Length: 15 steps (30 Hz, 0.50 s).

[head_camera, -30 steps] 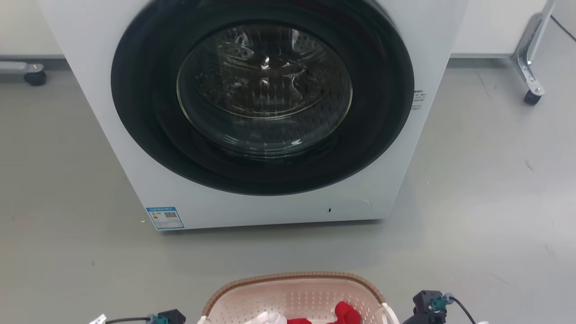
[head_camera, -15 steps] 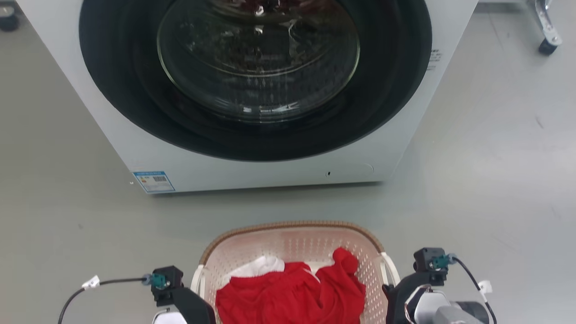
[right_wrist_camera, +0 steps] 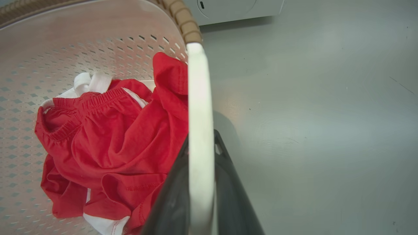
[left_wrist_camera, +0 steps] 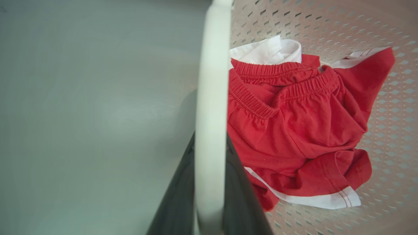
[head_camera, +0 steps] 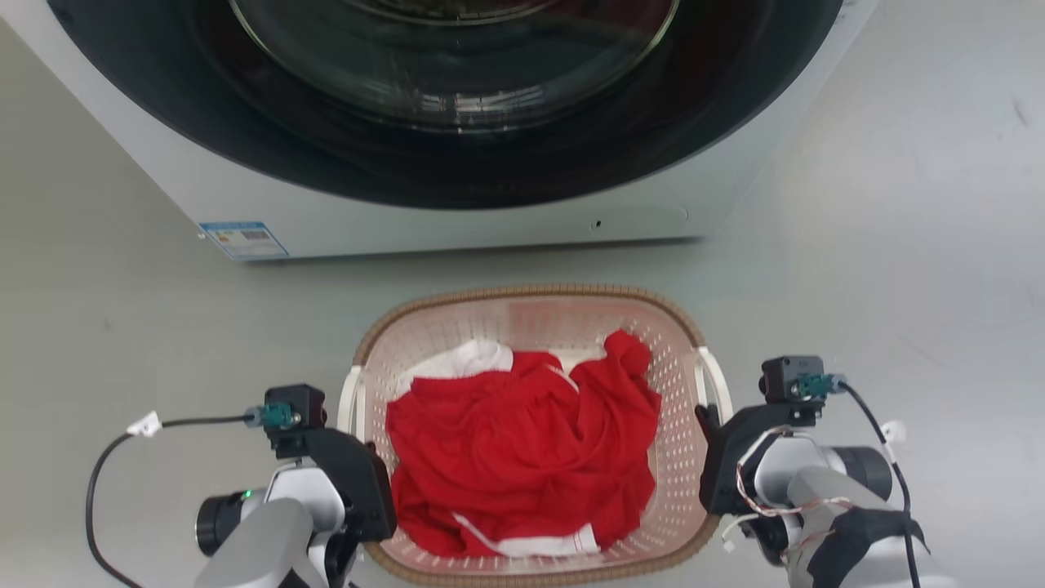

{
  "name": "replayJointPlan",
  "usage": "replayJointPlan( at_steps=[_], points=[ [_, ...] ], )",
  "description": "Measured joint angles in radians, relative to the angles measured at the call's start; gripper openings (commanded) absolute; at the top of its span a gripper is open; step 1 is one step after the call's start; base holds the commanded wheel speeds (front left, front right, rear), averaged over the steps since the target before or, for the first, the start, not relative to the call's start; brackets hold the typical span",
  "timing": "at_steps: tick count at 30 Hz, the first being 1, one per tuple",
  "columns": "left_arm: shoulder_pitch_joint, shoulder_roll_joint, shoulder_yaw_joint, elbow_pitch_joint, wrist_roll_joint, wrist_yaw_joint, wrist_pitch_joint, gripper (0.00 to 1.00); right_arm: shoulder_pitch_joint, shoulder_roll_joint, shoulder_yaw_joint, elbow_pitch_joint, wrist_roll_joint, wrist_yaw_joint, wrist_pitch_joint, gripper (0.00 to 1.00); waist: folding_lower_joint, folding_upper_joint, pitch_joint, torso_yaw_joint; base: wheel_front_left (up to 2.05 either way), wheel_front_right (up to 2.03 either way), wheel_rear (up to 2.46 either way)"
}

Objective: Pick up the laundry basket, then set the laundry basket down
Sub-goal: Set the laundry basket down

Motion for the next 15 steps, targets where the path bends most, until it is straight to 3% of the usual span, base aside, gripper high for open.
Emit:
replayJointPlan(
  at_steps=[15],
  points=[
    [-0.151,0.011,-0.005,-0.021,0.021,0.013,-0.074,0.00,-0.160,-0.016,-0.007,-0.006,-0.026,-0.009,-0.070,0.00,0.0000,0.0000,0.202,-0.001,0.00,0.00,0.00]
  ],
)
